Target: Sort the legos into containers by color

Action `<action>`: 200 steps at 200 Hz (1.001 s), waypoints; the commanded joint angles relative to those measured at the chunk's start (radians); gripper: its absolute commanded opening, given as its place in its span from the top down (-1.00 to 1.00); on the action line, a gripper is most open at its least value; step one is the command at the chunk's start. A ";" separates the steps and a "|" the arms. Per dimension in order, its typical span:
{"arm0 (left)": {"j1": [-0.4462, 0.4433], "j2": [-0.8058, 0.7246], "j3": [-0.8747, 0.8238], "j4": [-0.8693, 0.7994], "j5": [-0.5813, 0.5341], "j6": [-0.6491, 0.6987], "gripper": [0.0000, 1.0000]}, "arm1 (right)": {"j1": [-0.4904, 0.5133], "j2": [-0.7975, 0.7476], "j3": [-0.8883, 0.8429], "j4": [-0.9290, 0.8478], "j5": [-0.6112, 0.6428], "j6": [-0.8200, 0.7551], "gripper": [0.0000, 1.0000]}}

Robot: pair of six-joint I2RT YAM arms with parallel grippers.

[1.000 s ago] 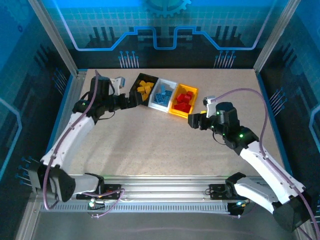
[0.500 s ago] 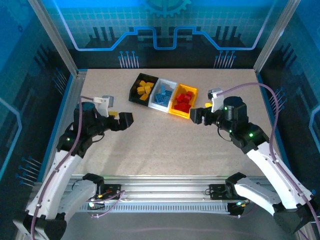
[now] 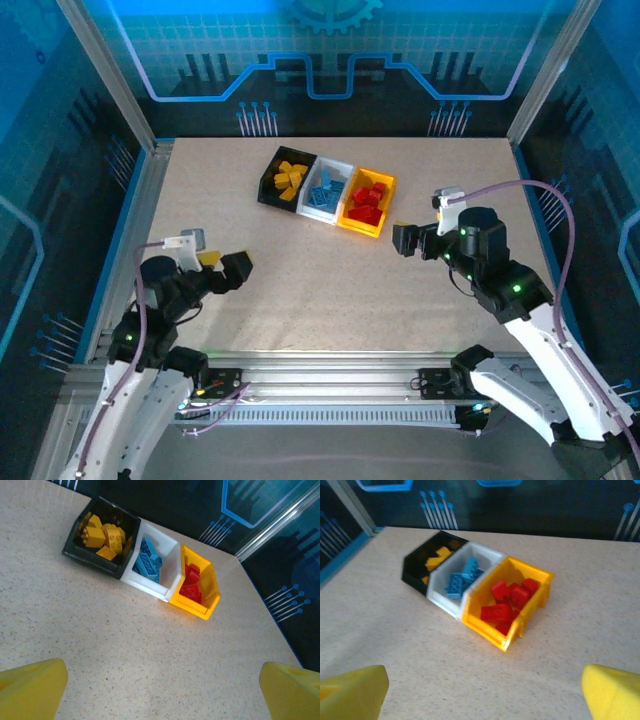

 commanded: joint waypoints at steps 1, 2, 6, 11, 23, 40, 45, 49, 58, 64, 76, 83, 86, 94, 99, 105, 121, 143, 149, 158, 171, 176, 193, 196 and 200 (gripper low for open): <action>0.000 -0.034 -0.018 -0.034 -0.067 0.072 -0.98 | -0.035 0.032 -0.088 0.104 0.078 -0.072 -1.00; 0.000 -0.035 -0.018 -0.035 -0.070 0.075 -0.98 | -0.036 0.034 -0.093 0.110 0.079 -0.074 -1.00; 0.000 -0.037 -0.015 -0.044 -0.082 0.089 -0.98 | -0.045 0.042 -0.106 0.128 0.082 -0.080 -1.00; 0.000 -0.037 -0.009 -0.054 -0.100 0.097 -0.98 | -0.059 0.060 -0.121 0.154 0.084 -0.089 -1.00; 0.000 -0.035 -0.002 -0.064 -0.148 0.108 -0.98 | -0.102 0.110 -0.153 0.218 0.081 -0.107 -1.00; 0.001 -0.028 -0.023 -0.046 -0.193 0.138 -0.98 | -0.174 0.194 -0.182 0.297 0.061 -0.139 -1.00; 0.000 -0.024 -0.030 -0.035 -0.206 0.145 -0.98 | -0.195 0.219 -0.187 0.319 0.061 -0.140 -1.00; 0.000 -0.019 -0.034 -0.023 -0.214 0.146 -0.98 | -0.212 0.243 -0.192 0.338 0.060 -0.141 -1.00; 0.000 -0.004 -0.043 0.017 -0.223 0.142 -0.98 | -0.254 0.290 -0.201 0.386 0.030 -0.155 -1.00; 0.000 0.013 -0.045 0.046 -0.222 0.143 -0.98 | -0.282 0.322 -0.206 0.419 0.008 -0.168 -1.00; 0.001 0.056 -0.040 0.087 -0.219 0.154 -0.98 | -0.333 0.386 -0.214 0.485 -0.009 -0.178 -1.00; 0.002 0.087 -0.031 0.096 -0.222 0.163 -0.98 | -0.360 0.424 -0.222 0.525 -0.030 -0.180 -1.00; 0.002 0.099 -0.027 0.096 -0.224 0.167 -0.98 | -0.370 0.439 -0.226 0.542 -0.040 -0.181 -1.00; 0.002 0.134 -0.015 0.098 -0.230 0.175 -0.98 | -0.396 0.483 -0.233 0.584 -0.059 -0.177 -1.00; 0.001 0.154 -0.009 0.101 -0.233 0.181 -0.98 | -0.409 0.506 -0.237 0.610 -0.068 -0.175 -1.00; 0.003 0.175 -0.006 0.108 -0.238 0.184 -0.98 | -0.422 0.538 -0.241 0.639 -0.077 -0.173 -1.00; 0.005 0.217 -0.009 0.144 -0.269 0.178 -0.98 | -0.439 0.596 -0.253 0.703 -0.085 -0.176 -1.00; 0.013 0.263 -0.036 0.216 -0.343 0.136 -0.98 | -0.442 0.658 -0.265 0.775 -0.107 -0.165 -1.00; 0.019 0.276 -0.045 0.233 -0.364 0.126 -0.98 | -0.443 0.671 -0.268 0.780 -0.113 -0.164 -1.00; 0.030 0.299 -0.054 0.262 -0.396 0.122 -0.98 | -0.441 0.684 -0.273 0.824 -0.114 -0.159 -1.00; 0.042 0.335 -0.069 0.317 -0.452 0.138 -0.98 | -0.437 0.695 -0.275 0.833 -0.120 -0.169 -1.00; 0.047 0.352 -0.074 0.342 -0.474 0.145 -0.98 | -0.437 0.698 -0.274 0.838 -0.122 -0.175 -1.00; 0.060 0.421 -0.097 0.451 -0.511 0.192 -0.98 | -0.427 0.699 -0.274 0.840 -0.129 -0.189 -1.00; 0.062 0.434 -0.101 0.472 -0.514 0.207 -0.98 | -0.427 0.697 -0.274 0.840 -0.133 -0.191 -1.00; 0.066 0.454 -0.106 0.499 -0.517 0.226 -0.98 | -0.426 0.696 -0.275 0.843 -0.135 -0.192 -1.00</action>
